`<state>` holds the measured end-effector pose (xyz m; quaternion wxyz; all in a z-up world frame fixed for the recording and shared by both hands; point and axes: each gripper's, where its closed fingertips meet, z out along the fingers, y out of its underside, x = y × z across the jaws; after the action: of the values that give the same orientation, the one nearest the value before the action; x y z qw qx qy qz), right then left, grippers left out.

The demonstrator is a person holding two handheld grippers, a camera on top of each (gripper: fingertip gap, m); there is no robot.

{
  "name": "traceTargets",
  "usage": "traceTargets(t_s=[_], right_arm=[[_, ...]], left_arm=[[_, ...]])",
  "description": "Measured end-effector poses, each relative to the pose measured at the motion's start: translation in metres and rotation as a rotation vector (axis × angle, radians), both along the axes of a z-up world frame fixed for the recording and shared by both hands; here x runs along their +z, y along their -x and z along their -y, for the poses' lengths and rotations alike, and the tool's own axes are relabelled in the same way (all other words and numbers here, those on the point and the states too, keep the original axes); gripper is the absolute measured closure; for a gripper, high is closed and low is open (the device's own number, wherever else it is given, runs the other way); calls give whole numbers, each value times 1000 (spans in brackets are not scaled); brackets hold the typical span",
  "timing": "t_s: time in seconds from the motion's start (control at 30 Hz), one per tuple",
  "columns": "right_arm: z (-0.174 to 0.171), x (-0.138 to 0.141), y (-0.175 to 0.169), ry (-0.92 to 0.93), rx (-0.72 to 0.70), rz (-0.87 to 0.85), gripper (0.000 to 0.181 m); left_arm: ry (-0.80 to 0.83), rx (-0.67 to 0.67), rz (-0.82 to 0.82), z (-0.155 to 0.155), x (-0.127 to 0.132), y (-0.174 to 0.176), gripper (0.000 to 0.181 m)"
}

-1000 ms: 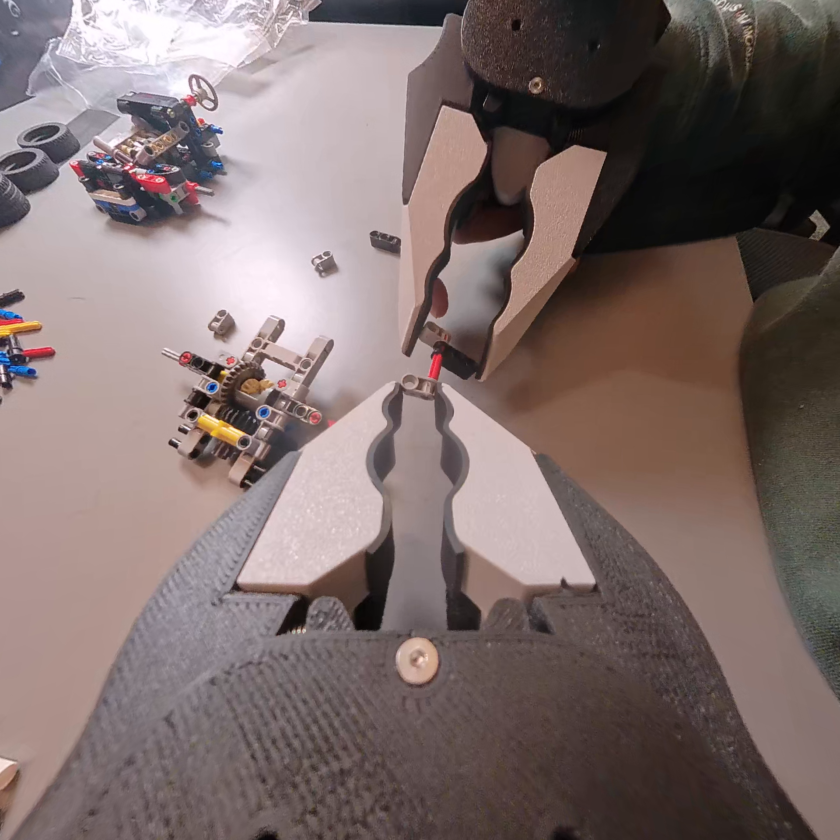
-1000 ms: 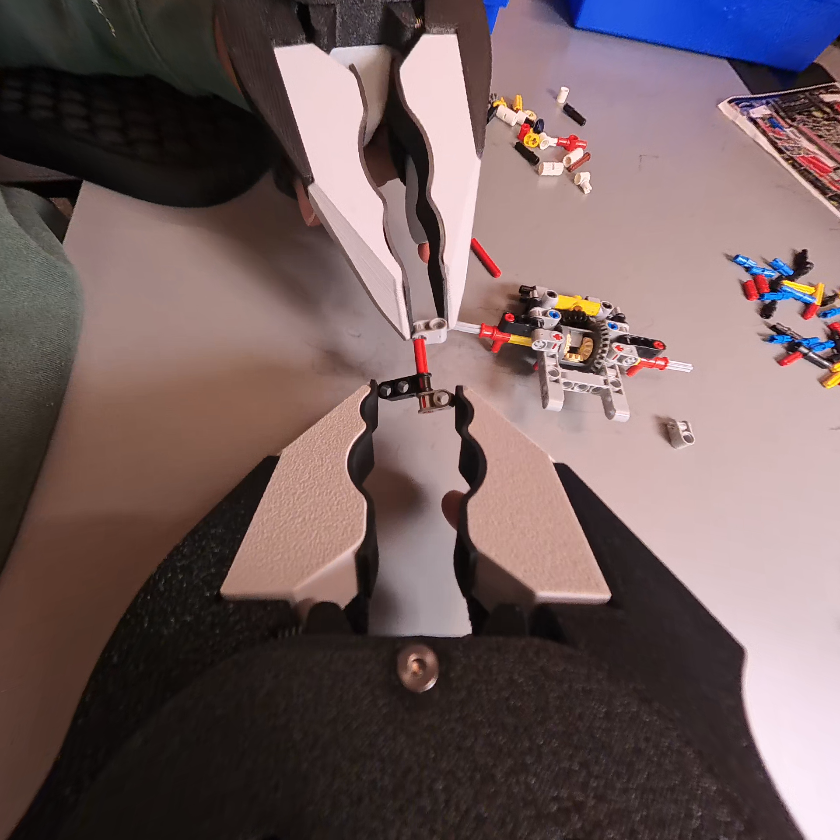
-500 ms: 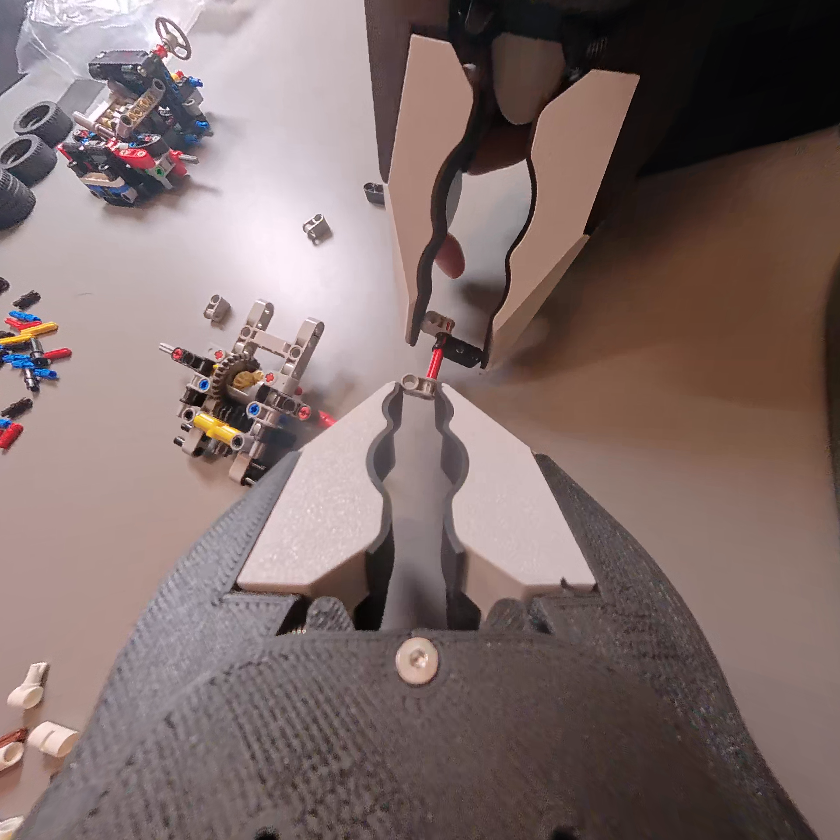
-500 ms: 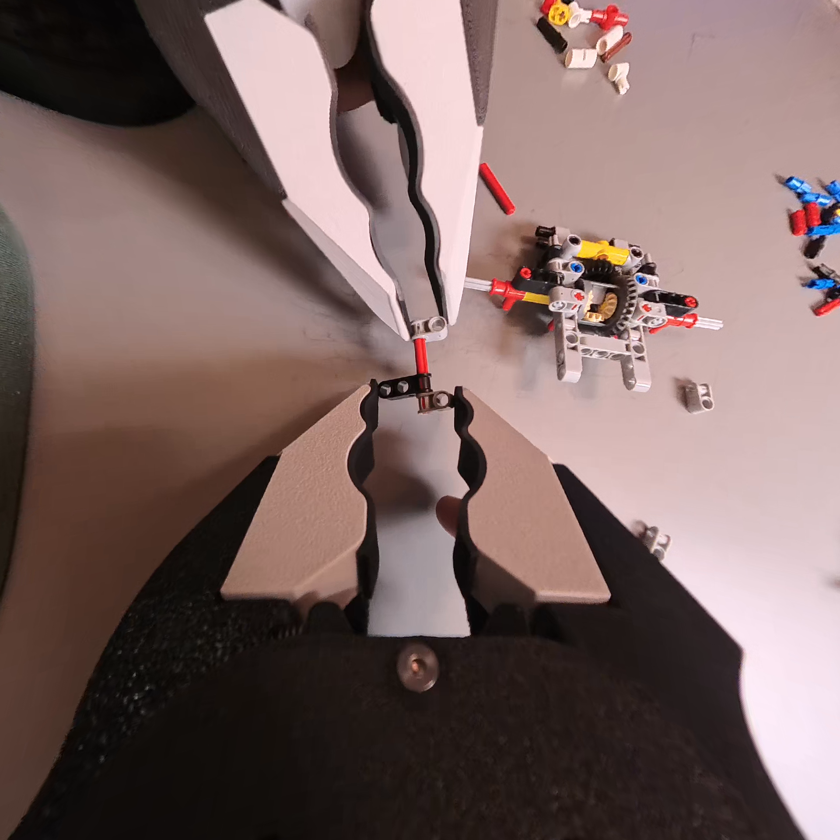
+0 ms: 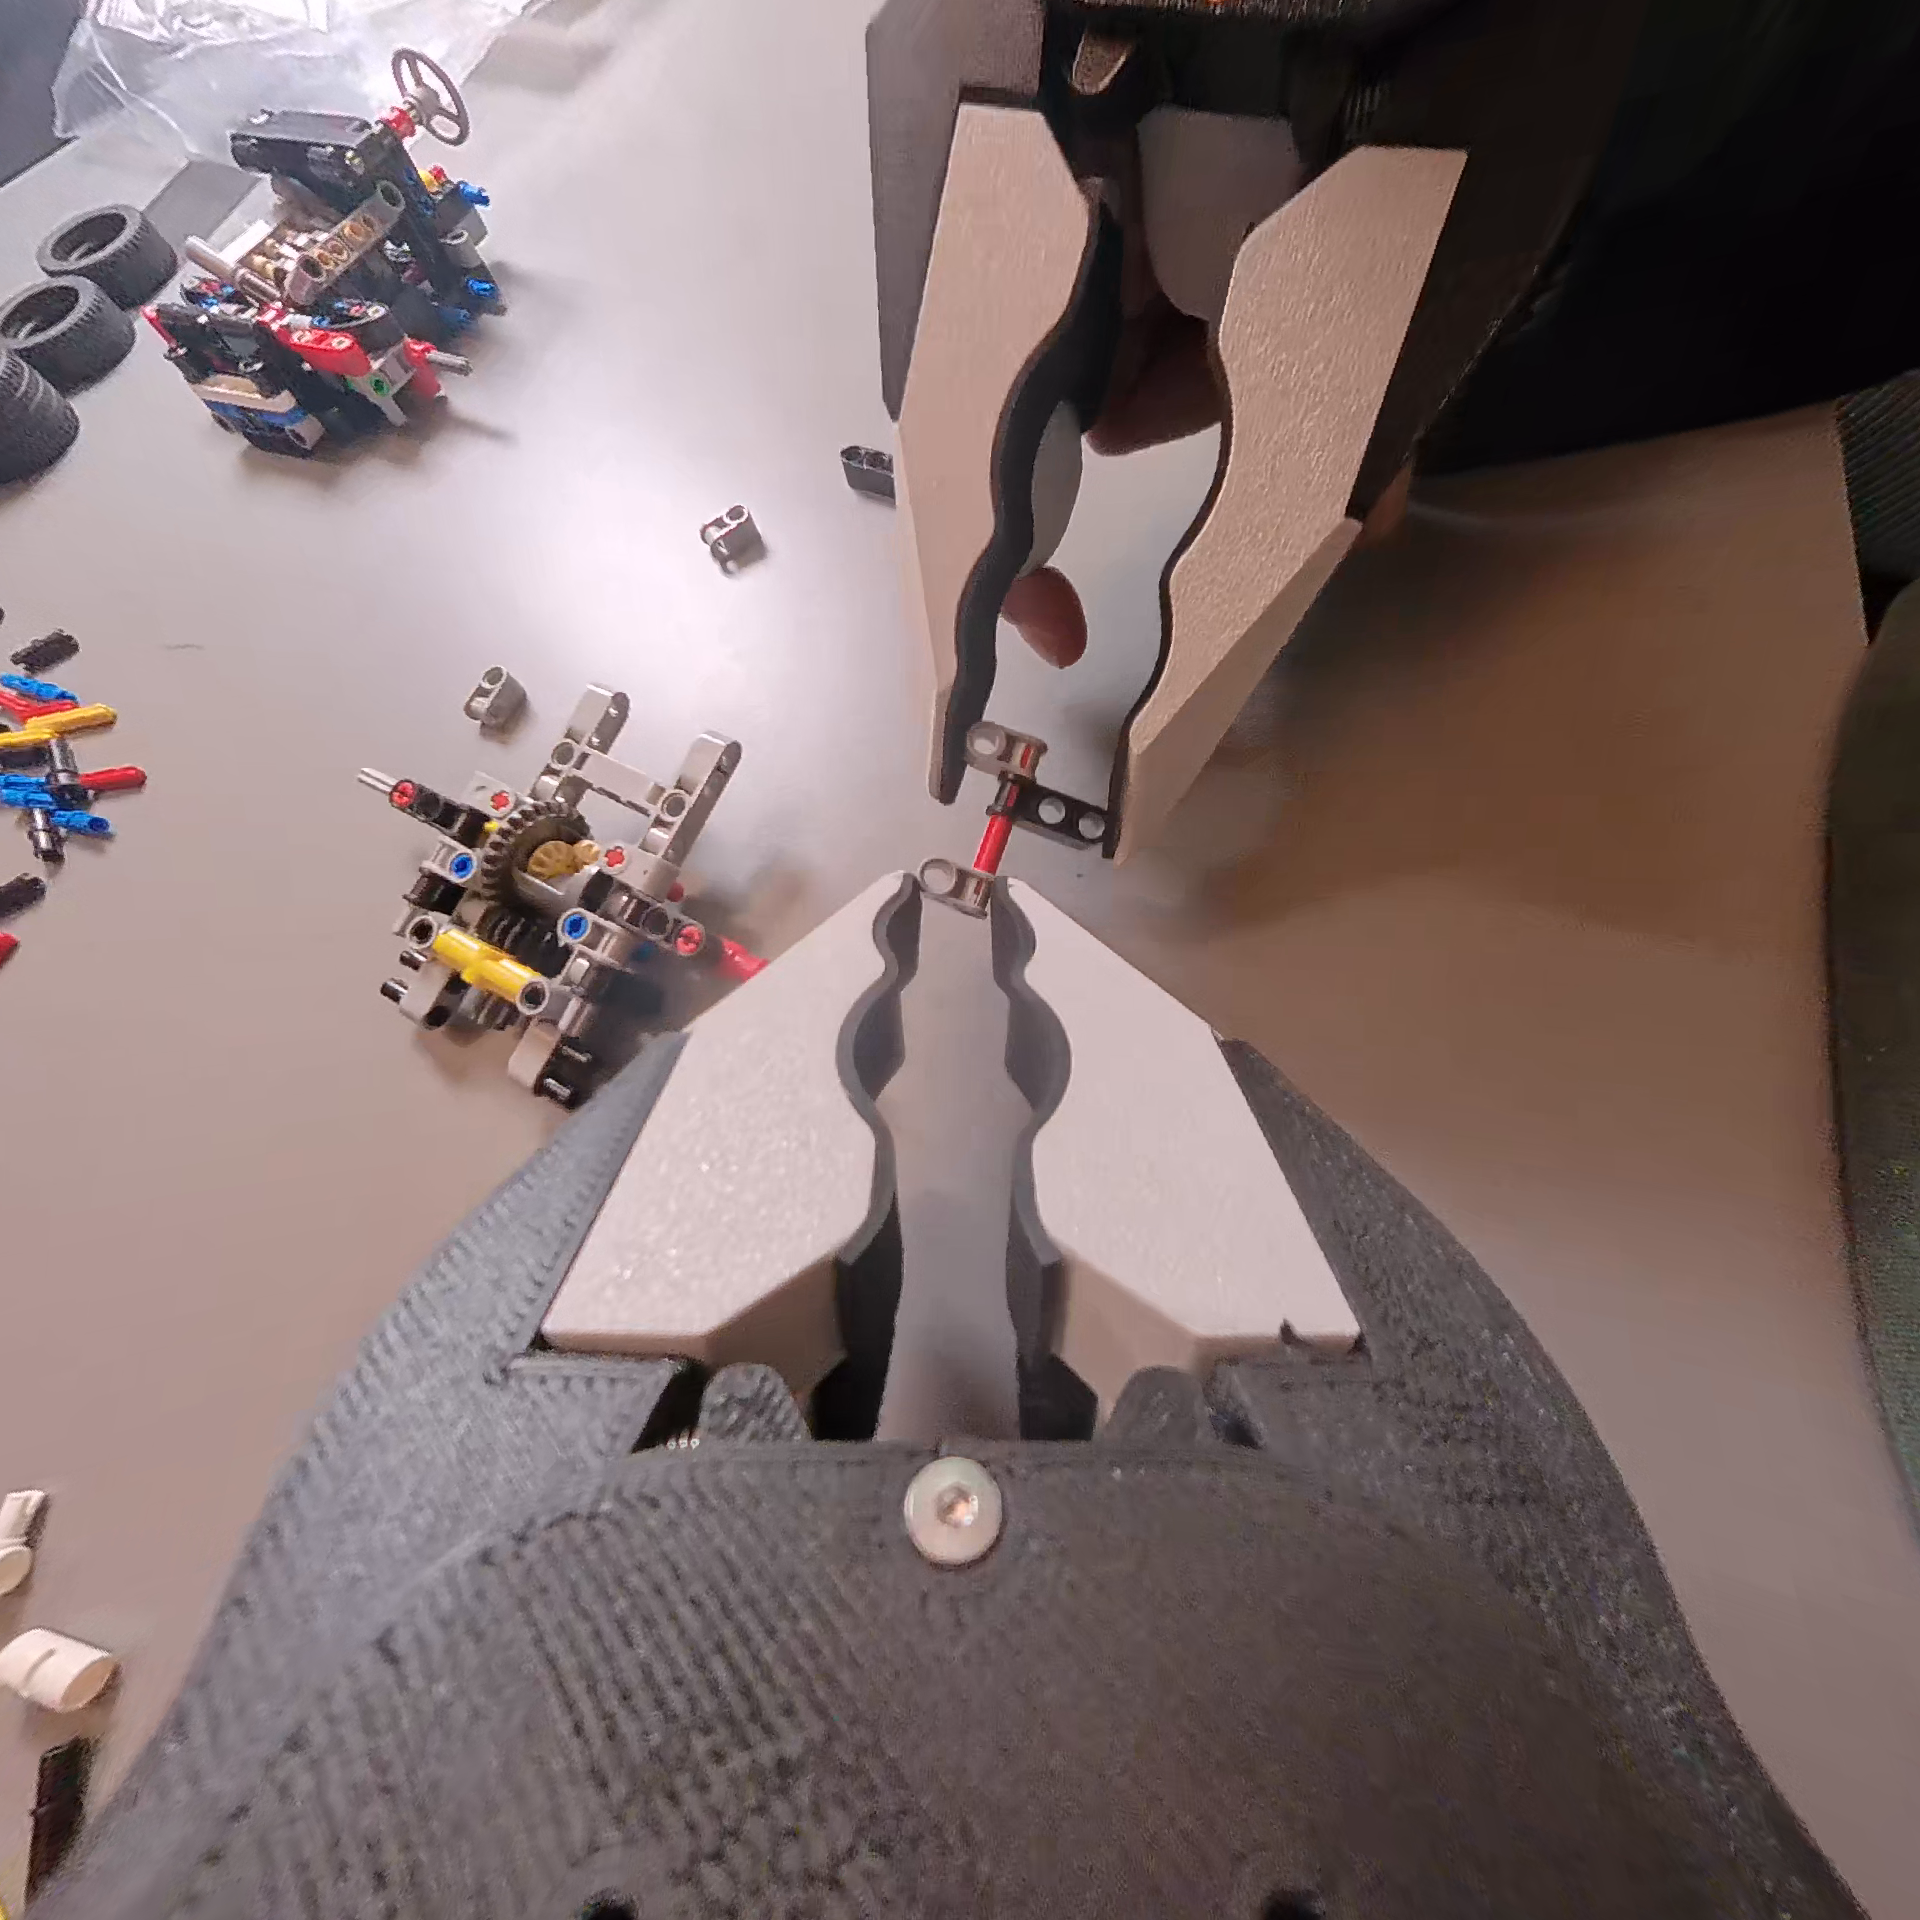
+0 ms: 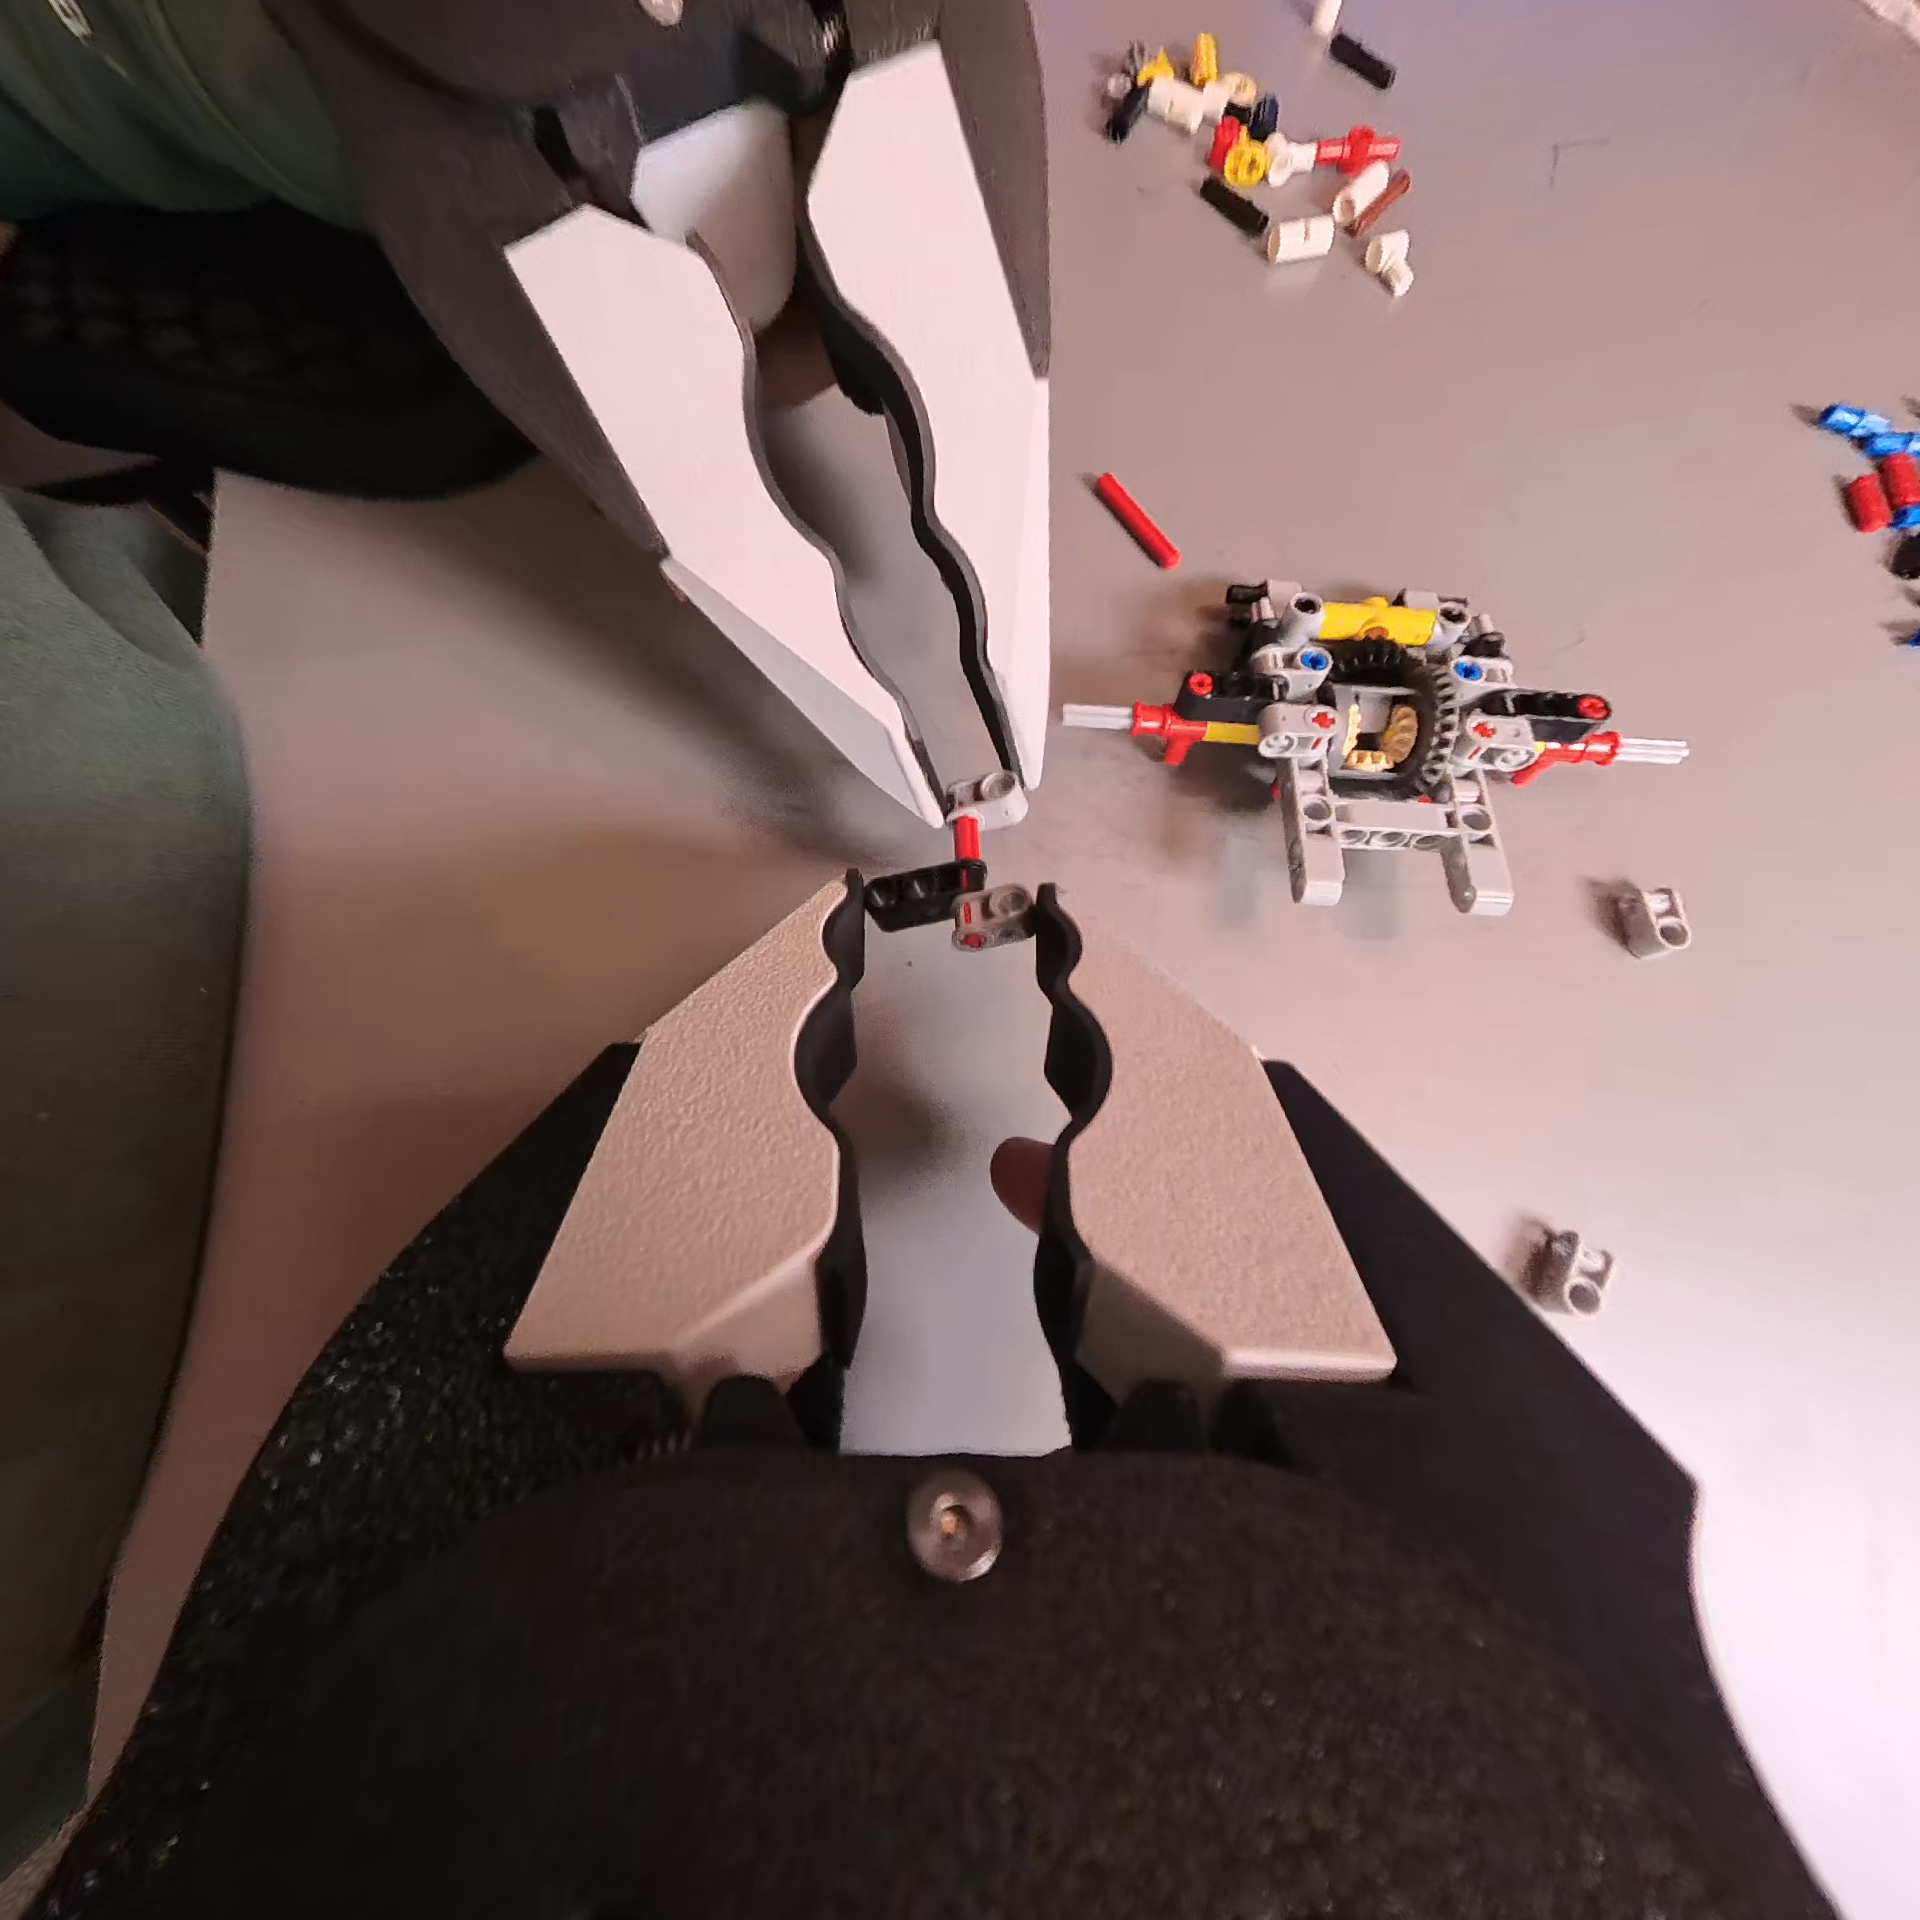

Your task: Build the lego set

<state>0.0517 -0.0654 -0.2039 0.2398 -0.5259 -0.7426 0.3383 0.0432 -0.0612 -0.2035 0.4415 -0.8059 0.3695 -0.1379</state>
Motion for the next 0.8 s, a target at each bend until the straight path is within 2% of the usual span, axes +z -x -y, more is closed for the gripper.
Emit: traceTargets(t_s=[0.17, 0.27, 0.43, 0.53, 0.63, 0.7, 0.8], right_arm=[[-1, 3, 2, 17, -7, -30, 150], [0, 13, 2, 48, 10, -103, 150], [-4, 49, 4, -5, 55, -348, 149], [0, 63, 3, 6, 83, -450, 149], [3, 61, 5, -35, 102, -457, 149], [7, 58, 5, -51, 120, -453, 149], [8, 56, 6, -79, 130, -453, 149]], left_arm=[[-1, 15, 48, -1, 5, 1, 170], [14, 14, 136, -1, 11, 0, 170], [93, -14, 555, 0, 51, 2, 167], [157, -29, 692, 2, 58, 4, 164], [230, -85, 793, 8, 65, -3, 165], [255, -102, 815, 11, 65, -6, 173], [292, -110, 839, 13, 64, -6, 174]])
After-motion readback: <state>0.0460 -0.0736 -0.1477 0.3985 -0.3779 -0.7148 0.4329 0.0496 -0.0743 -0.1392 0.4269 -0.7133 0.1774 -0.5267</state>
